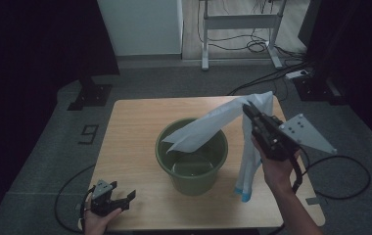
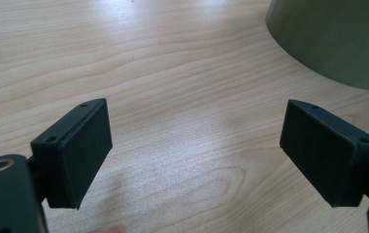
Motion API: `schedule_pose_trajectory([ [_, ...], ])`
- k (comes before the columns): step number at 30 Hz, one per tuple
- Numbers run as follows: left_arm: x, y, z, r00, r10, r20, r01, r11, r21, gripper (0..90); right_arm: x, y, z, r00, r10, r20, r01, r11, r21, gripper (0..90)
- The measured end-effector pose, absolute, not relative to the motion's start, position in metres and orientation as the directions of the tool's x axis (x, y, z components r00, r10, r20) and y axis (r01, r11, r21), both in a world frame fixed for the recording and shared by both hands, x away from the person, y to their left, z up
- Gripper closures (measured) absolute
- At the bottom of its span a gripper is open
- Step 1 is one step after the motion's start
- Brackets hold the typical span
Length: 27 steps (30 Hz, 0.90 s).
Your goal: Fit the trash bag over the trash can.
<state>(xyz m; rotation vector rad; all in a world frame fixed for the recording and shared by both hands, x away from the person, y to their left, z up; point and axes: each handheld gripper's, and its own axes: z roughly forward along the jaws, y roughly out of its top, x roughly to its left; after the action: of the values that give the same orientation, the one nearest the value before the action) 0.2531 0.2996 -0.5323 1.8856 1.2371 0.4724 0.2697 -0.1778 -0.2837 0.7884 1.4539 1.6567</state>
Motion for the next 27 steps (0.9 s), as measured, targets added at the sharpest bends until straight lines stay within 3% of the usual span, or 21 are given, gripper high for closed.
schedule_pose_trajectory([
  [11,0.253,0.298,-0.532,0.451,0.885,-0.116,0.582,-0.193,0.79,11.2,0.267,-0.18,-0.31,-0.543,0.84,0.002,-0.109,-0.073,0.991,88.8],
  [27,0.253,0.298,-0.532,0.454,0.884,-0.114,0.582,-0.198,0.788,11.2,0.276,-0.154,-0.35,-0.562,0.827,-0.024,-0.038,0.003,0.999,88.7],
])
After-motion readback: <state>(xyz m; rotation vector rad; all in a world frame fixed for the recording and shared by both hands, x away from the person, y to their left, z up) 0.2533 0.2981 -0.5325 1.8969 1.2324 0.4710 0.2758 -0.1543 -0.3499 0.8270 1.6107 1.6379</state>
